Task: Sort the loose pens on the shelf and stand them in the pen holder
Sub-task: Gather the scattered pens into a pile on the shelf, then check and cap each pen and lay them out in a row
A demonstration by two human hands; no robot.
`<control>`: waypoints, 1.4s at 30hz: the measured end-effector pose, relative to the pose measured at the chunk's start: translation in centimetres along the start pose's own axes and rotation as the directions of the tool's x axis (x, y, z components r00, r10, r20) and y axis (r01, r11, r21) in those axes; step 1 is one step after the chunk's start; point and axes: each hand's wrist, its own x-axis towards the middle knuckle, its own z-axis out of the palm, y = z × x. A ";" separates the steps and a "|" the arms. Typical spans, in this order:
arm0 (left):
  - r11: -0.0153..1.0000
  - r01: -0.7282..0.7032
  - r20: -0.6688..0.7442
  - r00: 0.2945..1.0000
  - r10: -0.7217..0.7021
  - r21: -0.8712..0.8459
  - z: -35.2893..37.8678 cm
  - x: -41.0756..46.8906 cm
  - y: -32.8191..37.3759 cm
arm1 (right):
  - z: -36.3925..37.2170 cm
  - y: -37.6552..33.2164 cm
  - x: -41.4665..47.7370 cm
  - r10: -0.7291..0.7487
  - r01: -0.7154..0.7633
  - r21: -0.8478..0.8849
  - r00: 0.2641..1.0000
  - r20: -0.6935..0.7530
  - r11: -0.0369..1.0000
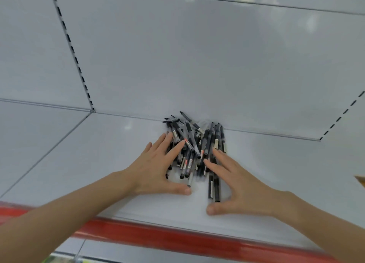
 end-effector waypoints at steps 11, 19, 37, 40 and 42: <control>0.985 -0.038 -0.137 0.990 0.016 -0.165 -0.2 1.4 -0.9 | -0.9 -0.6 0.2 0.083 -0.077 0.122 0.995 -0.052 0.990; 0.968 0.090 -0.057 0.993 -0.106 -0.234 -0.3 1.9 -0.8 | -1.7 1.3 1.8 0.455 -0.380 0.274 0.834 -0.310 0.883; 0.941 -0.170 -0.382 0.923 0.048 -0.292 -1.9 -1.3 -5.2 | -1.7 0.6 3.1 0.277 -0.206 0.212 0.874 -0.399 0.955; 0.944 -0.274 -0.327 0.923 0.204 -0.185 -1.4 -2.3 -5.2 | -2.2 0.0 3.4 0.211 -0.126 0.199 0.839 -0.501 0.972; 0.938 -0.309 -0.273 0.927 0.259 -0.158 -1.2 -2.5 -4.7 | -2.4 -0.4 3.7 0.139 -0.045 0.178 0.817 -0.559 0.983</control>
